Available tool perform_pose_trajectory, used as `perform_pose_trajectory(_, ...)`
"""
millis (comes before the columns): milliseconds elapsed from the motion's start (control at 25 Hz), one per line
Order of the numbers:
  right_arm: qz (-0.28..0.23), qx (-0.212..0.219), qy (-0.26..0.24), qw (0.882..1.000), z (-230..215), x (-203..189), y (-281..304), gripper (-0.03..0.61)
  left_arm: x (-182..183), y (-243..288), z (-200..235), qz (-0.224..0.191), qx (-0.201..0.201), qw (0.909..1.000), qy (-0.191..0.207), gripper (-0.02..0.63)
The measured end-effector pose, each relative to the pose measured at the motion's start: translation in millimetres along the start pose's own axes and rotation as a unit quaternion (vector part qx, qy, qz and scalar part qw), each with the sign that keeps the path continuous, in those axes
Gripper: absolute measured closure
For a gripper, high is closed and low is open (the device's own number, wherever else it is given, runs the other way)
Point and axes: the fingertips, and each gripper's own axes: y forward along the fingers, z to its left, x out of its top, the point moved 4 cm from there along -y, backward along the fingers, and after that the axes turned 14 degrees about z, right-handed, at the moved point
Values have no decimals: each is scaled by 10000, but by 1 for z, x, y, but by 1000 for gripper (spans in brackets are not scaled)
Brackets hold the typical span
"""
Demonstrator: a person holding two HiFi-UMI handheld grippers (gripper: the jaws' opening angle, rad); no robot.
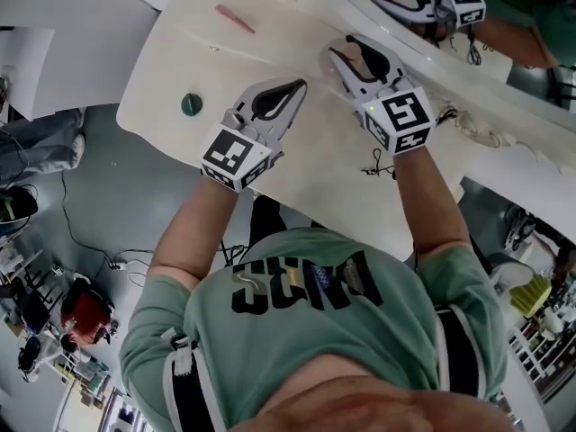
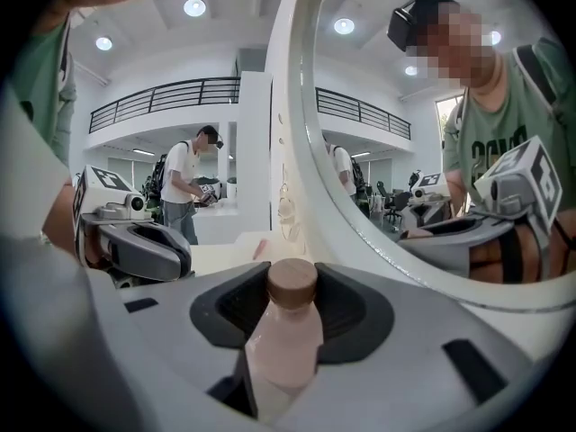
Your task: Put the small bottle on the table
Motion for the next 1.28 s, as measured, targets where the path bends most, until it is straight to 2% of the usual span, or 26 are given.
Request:
perform_pose_trajectory(280,-223,-129,-108,9996,3,10,-9,411,5,-11,-3,-62,37,10000,-50,604)
perform_pose_trajectory(720,-594,-354,-318,9971,12,43,-55,419,32,-46,-21,-238,237,9994,124,604)
perform_pose_trajectory(1000,-814,-355,-428,9951,29,67,-128,448,74,-85,-63,-385,369,9981,306,604)
perform_pose_trajectory(1280,-862,-198,-385,9953,55,66,-185,474,95,-123,-103,-479,490,9969,393,604)
